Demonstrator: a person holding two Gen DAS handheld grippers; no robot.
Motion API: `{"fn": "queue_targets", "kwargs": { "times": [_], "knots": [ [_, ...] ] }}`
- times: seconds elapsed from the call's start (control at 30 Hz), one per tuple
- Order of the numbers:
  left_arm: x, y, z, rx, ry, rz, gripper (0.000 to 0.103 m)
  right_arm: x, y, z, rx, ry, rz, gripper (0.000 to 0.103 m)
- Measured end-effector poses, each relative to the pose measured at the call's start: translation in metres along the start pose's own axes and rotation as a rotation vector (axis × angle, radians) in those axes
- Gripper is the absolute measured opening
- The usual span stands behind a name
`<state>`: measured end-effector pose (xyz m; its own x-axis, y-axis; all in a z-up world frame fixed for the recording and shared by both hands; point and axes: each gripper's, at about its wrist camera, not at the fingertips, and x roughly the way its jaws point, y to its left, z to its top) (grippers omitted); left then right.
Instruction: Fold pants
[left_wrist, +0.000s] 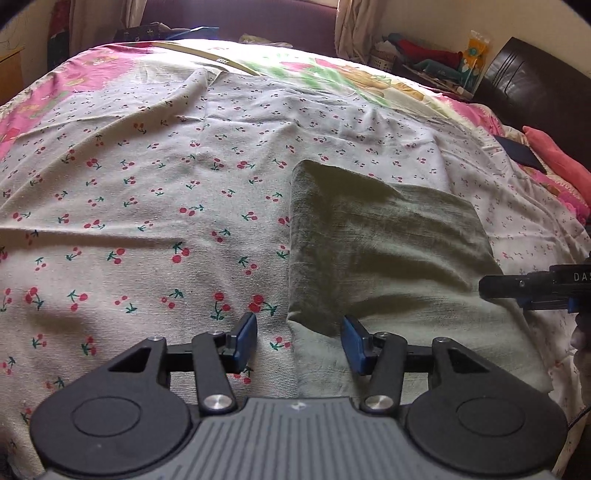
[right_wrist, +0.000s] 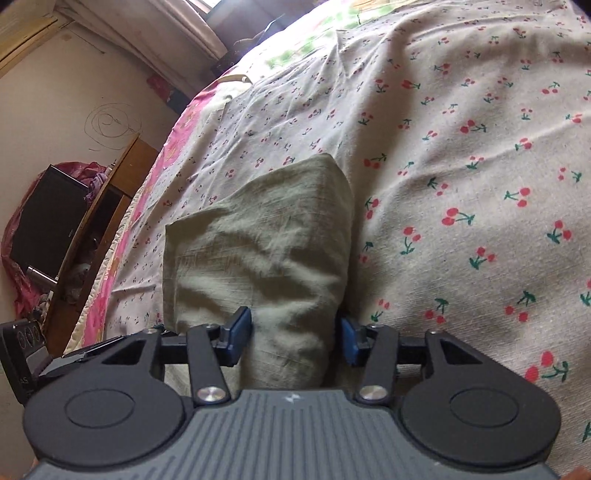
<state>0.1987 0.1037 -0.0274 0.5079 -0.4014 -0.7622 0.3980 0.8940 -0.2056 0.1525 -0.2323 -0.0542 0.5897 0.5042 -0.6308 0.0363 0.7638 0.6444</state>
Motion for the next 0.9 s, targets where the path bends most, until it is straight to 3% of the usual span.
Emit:
{"fn": "queue_targets", "kwargs": {
  "times": [0.13,0.27,0.3,0.37,0.43,0.5,0.53,0.67,0.83,0.9],
  "knots": [
    [0.015,-0.008,0.001,0.03,-0.014,0.027,0.072,0.013,-0.002,-0.001,0.047,-0.017,0.043,0.054],
    [0.008,-0.006,0.002,0.043,0.012,0.035,0.073,0.025,0.011,-0.001,0.039,-0.023,0.055,0.057],
    [0.003,-0.004,-0.001,0.041,0.008,0.043,0.073,0.022,0.014,-0.002,0.011,-0.022,0.057,0.053],
    [0.001,0.0,-0.006,0.016,0.002,0.043,0.073,0.014,0.012,-0.003,0.013,-0.015,0.057,0.022],
    [0.005,0.001,-0.004,-0.063,0.008,0.026,0.067,0.013,0.006,-0.002,0.033,-0.003,0.079,0.015],
    [0.007,-0.006,0.001,-0.083,0.016,-0.023,0.044,0.017,0.005,0.003,0.046,0.007,0.074,0.012],
    [0.007,-0.01,0.003,-0.088,0.028,-0.056,0.027,0.015,0.005,0.006,0.047,0.002,0.084,0.009],
    [0.005,-0.029,0.008,-0.081,0.031,-0.122,0.026,-0.009,0.005,0.021,0.007,-0.024,0.12,0.007],
    [0.0,-0.066,0.019,-0.055,-0.02,-0.252,0.023,-0.057,-0.001,0.036,-0.053,-0.065,0.051,0.007],
    [0.009,-0.079,0.022,-0.043,-0.025,-0.255,0.024,-0.072,-0.005,0.04,-0.104,-0.08,-0.02,0.007]
  ]
}}
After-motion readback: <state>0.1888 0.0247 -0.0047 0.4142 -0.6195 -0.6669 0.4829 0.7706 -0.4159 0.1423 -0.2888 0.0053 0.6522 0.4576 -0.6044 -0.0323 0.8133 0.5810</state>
